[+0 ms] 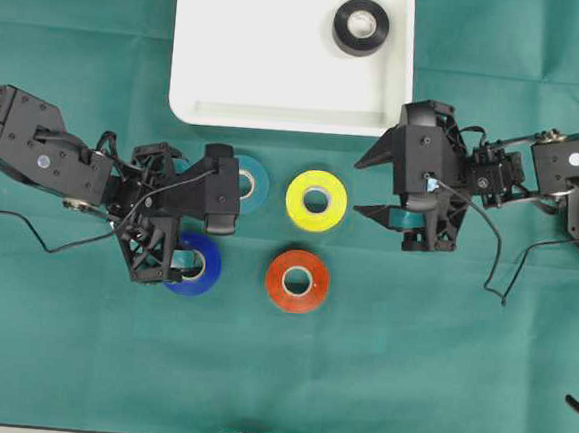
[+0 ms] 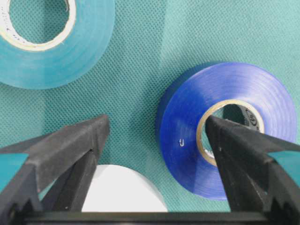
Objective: Put the tape alternately from left to right into the white case.
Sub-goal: 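Move the left gripper to the blue tape roll and grasp it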
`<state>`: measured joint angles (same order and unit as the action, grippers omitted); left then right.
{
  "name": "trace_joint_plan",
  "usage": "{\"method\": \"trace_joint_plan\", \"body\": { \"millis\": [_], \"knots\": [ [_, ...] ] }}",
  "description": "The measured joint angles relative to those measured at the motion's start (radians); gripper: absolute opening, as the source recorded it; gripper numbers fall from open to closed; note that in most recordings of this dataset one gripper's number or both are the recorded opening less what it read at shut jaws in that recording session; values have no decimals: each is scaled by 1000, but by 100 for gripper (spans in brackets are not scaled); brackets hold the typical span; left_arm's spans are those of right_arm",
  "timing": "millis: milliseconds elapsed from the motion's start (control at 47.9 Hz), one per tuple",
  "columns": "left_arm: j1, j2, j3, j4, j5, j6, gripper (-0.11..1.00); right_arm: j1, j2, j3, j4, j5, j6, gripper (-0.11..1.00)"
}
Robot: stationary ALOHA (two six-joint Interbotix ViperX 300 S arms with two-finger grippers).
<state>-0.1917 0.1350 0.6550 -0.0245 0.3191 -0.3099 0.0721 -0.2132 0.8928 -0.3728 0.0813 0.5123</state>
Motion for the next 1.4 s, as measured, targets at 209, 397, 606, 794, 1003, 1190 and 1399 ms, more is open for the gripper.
{"method": "trace_joint_plan", "body": {
  "millis": [209,397,606,794,1003,1190,1399],
  "knots": [
    [9,0,-8,5,25,0,4,0,0,2,0,0,0,72],
    [8,2,-17,3,40,2,-3,0,0,0,0,0,0,72],
    [8,2,-20,5,41,0,-3,0,-2,2,0,0,0,72],
    [2,-23,-25,3,41,0,-3,0,-2,0,-2,0,-2,72],
    [-2,-110,-34,3,61,0,-3,0,0,0,-2,0,0,72],
    [6,-164,-40,5,150,5,-3,0,0,2,0,0,0,72],
    [46,-175,-51,3,172,3,-3,0,-2,2,0,0,0,72]
  ]
}}
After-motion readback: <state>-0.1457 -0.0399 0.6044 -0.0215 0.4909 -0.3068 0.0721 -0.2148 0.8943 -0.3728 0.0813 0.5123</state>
